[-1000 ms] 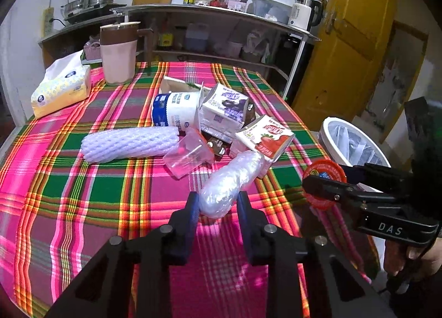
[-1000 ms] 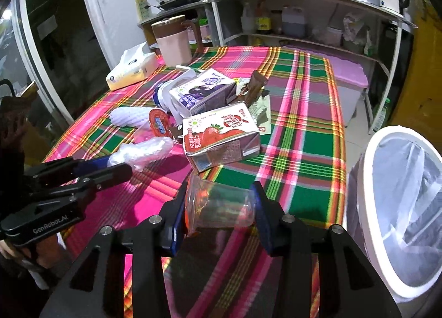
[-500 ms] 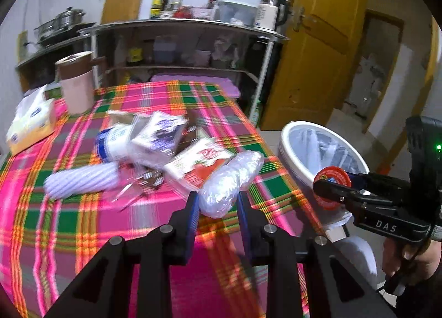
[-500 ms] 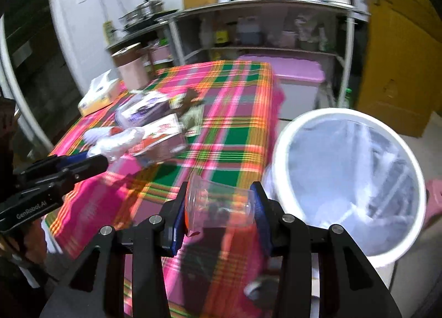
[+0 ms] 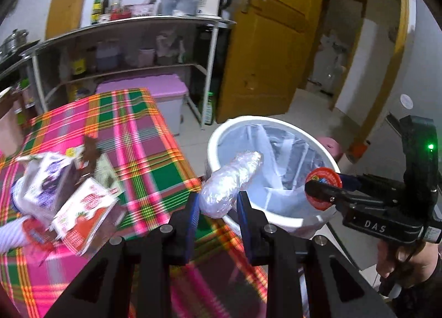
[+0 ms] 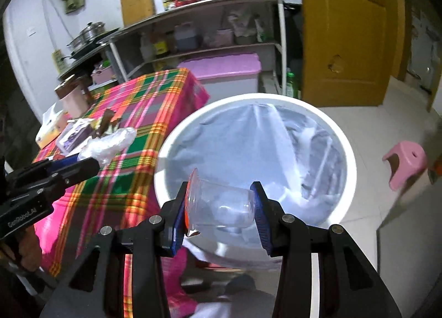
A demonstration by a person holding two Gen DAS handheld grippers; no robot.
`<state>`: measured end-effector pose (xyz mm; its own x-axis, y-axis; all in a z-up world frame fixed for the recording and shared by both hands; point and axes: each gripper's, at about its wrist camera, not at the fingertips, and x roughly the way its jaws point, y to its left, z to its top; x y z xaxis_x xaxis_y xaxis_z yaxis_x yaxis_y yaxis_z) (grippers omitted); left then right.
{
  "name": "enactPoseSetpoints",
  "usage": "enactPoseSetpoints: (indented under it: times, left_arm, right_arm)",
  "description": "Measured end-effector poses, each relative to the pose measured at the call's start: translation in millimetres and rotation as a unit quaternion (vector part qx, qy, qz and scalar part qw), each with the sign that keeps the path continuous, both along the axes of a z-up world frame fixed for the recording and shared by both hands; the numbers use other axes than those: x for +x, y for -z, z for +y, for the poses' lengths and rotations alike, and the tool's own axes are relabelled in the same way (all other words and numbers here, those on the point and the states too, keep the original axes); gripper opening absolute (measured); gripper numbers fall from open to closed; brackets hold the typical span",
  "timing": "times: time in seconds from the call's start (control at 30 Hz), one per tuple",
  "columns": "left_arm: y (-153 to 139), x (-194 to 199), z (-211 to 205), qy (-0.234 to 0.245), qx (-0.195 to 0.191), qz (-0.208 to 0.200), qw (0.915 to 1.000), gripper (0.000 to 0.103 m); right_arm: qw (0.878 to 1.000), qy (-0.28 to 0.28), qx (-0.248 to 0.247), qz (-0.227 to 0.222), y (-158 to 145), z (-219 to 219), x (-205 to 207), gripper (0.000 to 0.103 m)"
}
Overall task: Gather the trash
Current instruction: 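Carry both items over the trash bin and open both grippers to drop them, then move both tools back toward the items on the table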
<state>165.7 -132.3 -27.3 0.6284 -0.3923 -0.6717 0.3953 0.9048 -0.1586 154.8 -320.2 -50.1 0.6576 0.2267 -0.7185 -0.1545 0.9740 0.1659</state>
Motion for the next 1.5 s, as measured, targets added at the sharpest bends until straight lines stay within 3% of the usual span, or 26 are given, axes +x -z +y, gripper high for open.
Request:
enactPoseSetpoints:
  times: [0.3,0.4,0.73,1.23,1.5]
  left_arm:
    - [10,20,-38,0.048,0.008,0.01,0.9988,0.029]
    - [14,26,-47,0.058,0.007,0.017,0.9982,0.029]
    - [18,27,-48,0.061,-0.008,0.029,0.9977,0.034]
    - [3,-20,22,-0.015,-0.033,0.011,0.9993,0.037]
    - [-5,-48,72,-0.069,-0.014,-0.006,0.9975,0.037]
  right_arm:
    - [1.0,0.023,0.003,0.021,13,-22,11,0.045]
    - [0.999,0.032,0.005,0.023,15,-27,12,0.05]
    - [0.999,0.048,0.017,0.016,11,-36,8,0.052]
    - [0.999,-0.015,0.034,-0.025,-12,8,-14,0.059]
    - [0.996,-0.078,0.021,-0.031,-14,60,-27,0.06]
